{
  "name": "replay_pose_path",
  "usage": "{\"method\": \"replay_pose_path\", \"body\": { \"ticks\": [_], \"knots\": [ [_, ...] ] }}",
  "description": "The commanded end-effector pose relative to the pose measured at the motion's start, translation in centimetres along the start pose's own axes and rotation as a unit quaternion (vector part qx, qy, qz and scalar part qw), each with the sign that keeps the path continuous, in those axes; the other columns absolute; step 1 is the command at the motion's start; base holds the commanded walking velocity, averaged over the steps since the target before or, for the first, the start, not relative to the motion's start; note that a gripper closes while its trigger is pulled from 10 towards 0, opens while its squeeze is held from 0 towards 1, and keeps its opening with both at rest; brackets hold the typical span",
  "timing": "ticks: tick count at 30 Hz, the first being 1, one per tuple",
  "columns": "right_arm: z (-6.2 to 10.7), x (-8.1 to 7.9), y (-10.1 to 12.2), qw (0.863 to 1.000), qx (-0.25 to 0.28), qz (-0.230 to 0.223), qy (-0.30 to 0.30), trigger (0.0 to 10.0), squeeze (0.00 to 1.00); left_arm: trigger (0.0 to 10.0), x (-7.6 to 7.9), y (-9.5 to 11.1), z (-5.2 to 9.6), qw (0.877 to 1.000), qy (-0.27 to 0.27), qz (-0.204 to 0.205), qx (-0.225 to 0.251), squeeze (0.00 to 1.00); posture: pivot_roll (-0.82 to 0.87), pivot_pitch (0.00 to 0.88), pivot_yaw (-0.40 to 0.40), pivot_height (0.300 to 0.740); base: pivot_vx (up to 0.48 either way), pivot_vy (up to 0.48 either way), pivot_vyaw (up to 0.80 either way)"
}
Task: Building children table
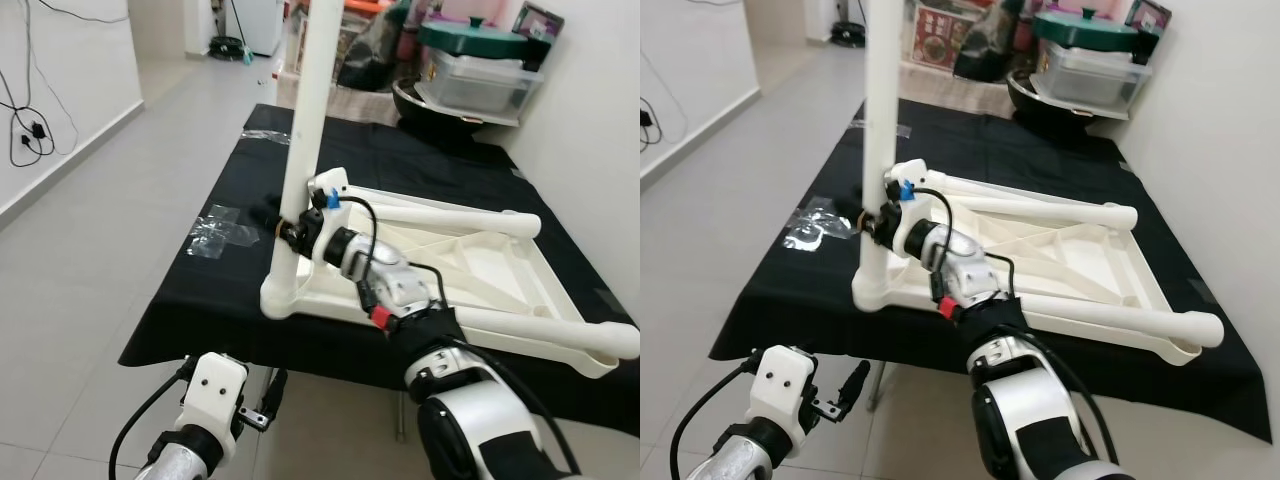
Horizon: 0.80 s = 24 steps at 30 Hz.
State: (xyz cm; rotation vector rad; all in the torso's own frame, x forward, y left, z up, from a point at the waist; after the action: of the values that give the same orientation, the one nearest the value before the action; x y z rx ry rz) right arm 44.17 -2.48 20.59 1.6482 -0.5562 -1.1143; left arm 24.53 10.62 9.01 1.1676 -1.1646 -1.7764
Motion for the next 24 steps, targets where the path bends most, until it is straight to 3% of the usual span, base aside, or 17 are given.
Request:
{"method": "replay_pose_path", "body": {
  "ticks": [1,2,3,7,8,10,11,12,13,17,18,21,22,23,24],
  "knots": [
    [3.3,8.2,-0.2,0.966,0.04,-0.031,-0.253,0.0,0.0,10.0,0.3,-0.1,0.0,1.0,-0.007,-0.002,-0.001,0.0,0.14,0.026,-0.165,0.74,0.0,0.0,0.0],
    [4.3,8.8,-0.5,0.951,0.055,-0.041,-0.3,0.0,0.0,10.0,0.3,-0.1,0.0,1.0,-0.007,-0.002,-0.001,0.0,0.15,0.029,-0.166,0.74,0.0,0.0,0.0],
    [4.7,8.6,-0.9,0.945,0.058,-0.054,-0.317,0.0,0.0,10.0,0.3,-0.1,0.0,1.0,-0.007,-0.003,-0.001,0.0,0.15,0.03,-0.165,0.74,0.0,0.0,0.0],
    [4.8,7.6,-1.5,0.942,0.059,-0.071,-0.323,0.0,0.0,10.0,0.3,-0.1,0.0,1.0,-0.006,-0.003,-0.001,0.0,0.15,0.031,-0.166,0.74,0.0,0.0,0.0],
    [4.2,6.5,-1.6,0.948,0.06,-0.084,-0.299,6.7,0.0,10.0,0.3,-0.1,0.0,1.0,-0.006,-0.003,-0.001,0.0,0.14,0.032,-0.166,0.74,0.0,0.0,0.0],
    [3.7,5.7,-1.7,0.952,0.063,-0.093,-0.286,6.7,0.0,10.0,0.3,-0.1,0.0,1.0,-0.006,-0.003,-0.001,0.0,0.14,0.032,-0.166,0.74,0.0,0.0,0.0],
    [3.1,4.6,-1.5,0.959,0.066,-0.101,-0.256,10.0,0.0,10.0,0.3,0.0,0.0,1.0,-0.006,-0.003,-0.001,0.0,0.14,0.032,-0.167,0.74,0.0,0.0,0.0],
    [2.7,4.0,-1.4,0.963,0.068,-0.105,-0.237,10.0,0.89,10.0,0.3,0.0,0.0,1.0,-0.006,-0.003,0.0,0.0,0.14,0.032,-0.167,0.74,0.0,0.0,0.0],
    [2.2,3.0,-1.1,0.969,0.075,-0.107,-0.209,10.0,1.0,10.0,0.3,0.0,-0.1,1.0,-0.006,-0.003,0.0,0.0,0.14,0.032,-0.164,0.74,0.0,0.0,0.0],
    [1.5,1.6,-0.7,0.978,0.079,-0.11,-0.158,10.0,1.0,10.0,0.3,0.0,-0.1,1.0,-0.006,-0.002,0.0,0.0,0.14,0.033,-0.167,0.74,0.0,0.0,0.0],
    [1.2,0.8,-0.7,0.981,0.073,-0.126,-0.126,10.0,0.0,10.0,0.3,-0.1,-0.1,1.0,-0.006,-0.001,0.0,0.0,0.14,0.035,-0.165,0.74,0.0,0.0,0.0],
    [1.2,-1.7,-0.4,0.989,0.047,-0.141,0.002,10.0,0.0,10.0,0.3,0.0,-0.2,1.0,-0.005,-0.001,0.0,0.0,0.14,0.033,-0.166,0.74,0.0,0.0,0.0],
    [1.2,-1.7,-0.4,0.989,0.047,-0.141,0.002,10.0,0.0,10.0,0.3,0.0,-0.2,1.0,-0.005,-0.001,0.0,0.0,0.14,0.033,-0.166,0.74,0.0,0.0,0.0],
    [1.5,-2.4,-0.5,0.989,0.028,-0.133,0.058,10.0,0.0,10.0,0.3,0.0,-0.2,1.0,-0.006,-0.001,0.0,0.0,0.14,0.034,-0.166,0.74,0.0,0.0,0.0],
    [1.5,-2.4,-0.5,0.989,0.028,-0.133,0.058,10.0,0.0,10.0,0.3,0.0,-0.2,1.0,-0.006,-0.001,0.0,0.0,0.14,0.034,-0.166,0.74,0.0,0.0,0.0]
  ]
}}
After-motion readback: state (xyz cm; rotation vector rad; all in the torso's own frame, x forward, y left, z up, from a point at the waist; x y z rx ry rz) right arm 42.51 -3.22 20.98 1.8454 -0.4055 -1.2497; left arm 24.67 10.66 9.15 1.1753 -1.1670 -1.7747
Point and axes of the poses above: a point about 5 cm out from each wrist's last joint towards the gripper, its own z axis pointing back from the gripper into the wrist, its own y axis along the axis of the wrist's last joint, x = y × z, the point moved 6 cm from there along -z, pointing out of the wrist towards the gripper, and after that the axes turned 14 degrees about -z, right-handed, at the moved point
